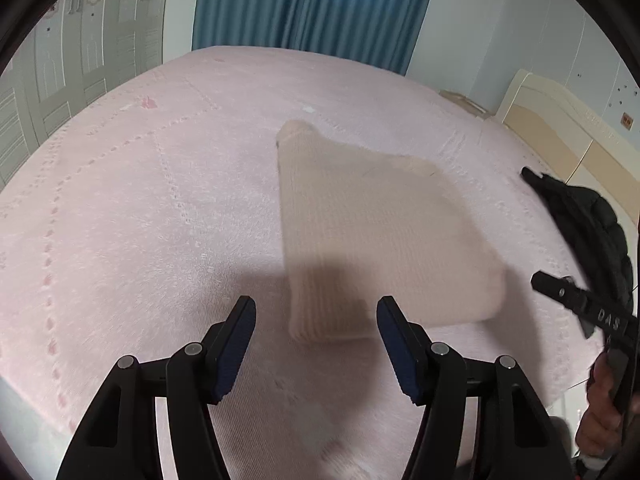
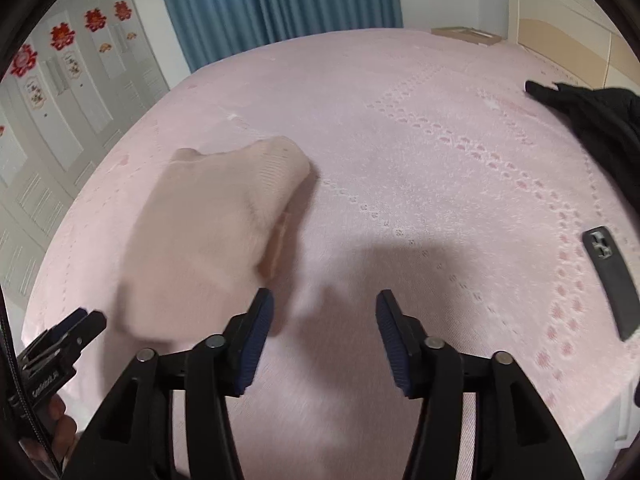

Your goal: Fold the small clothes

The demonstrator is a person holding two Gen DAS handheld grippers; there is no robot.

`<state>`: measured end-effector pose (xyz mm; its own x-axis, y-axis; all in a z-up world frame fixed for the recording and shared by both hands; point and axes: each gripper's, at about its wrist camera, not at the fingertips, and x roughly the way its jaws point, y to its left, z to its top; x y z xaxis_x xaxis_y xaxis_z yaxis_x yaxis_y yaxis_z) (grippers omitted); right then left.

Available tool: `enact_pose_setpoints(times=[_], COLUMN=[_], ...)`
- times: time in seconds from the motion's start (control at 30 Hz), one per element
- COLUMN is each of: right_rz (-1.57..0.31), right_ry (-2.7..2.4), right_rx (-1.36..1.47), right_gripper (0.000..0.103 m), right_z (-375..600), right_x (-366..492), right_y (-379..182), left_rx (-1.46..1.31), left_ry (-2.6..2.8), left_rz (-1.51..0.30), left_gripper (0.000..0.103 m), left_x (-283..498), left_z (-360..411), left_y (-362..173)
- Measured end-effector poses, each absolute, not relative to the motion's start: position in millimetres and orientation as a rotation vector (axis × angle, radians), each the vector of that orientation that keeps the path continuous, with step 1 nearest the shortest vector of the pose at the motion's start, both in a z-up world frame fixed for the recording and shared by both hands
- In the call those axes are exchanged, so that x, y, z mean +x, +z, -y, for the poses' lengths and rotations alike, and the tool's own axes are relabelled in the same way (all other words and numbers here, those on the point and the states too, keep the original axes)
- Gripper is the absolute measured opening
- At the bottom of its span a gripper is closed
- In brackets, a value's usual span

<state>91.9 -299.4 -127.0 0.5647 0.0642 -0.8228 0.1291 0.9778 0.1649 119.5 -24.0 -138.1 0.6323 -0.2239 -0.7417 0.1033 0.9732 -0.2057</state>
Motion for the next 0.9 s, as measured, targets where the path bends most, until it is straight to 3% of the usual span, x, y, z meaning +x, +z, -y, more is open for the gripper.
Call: enact_pose_setpoints(times=[0.1,0.23,0.3,0.4,0.9], right_rz=[-0.951,-0.896,-0.883,-0.835,-0.806], right_ry=[-0.034,-0.038,-0.049,-0.053,-0.064], right_rx=[0.202,0.166,0.155,0.142,0.094], right_gripper=[0.058,0.067,0.089,0.099,0.102], right_z=[290.4,277.1,273.9,269.6,264.0], right_x=[74.1,50.9,39.8,20.9,-14.4], right_y=[-100.2,-64.2,-50.6,-33.1,-2.1], left_rx=[-0.13,-0.075,-0.052,-0.026,0.007], left_ry=[-0.169,-0.114,-0.087,-0.059,-0.033], left_rz=[-0.819,-0.754,-0.735,-0.721,-0.683], left_gripper=[0.073,0.079,0.081,0.086,0.089], left_x=[100.9,73.2,61.2,46.9,16.7], left_z=[26.8,30.6,32.4,31.5,38.6], left_y=[-107.9,-67.3,-53.0,-38.3,-6.7])
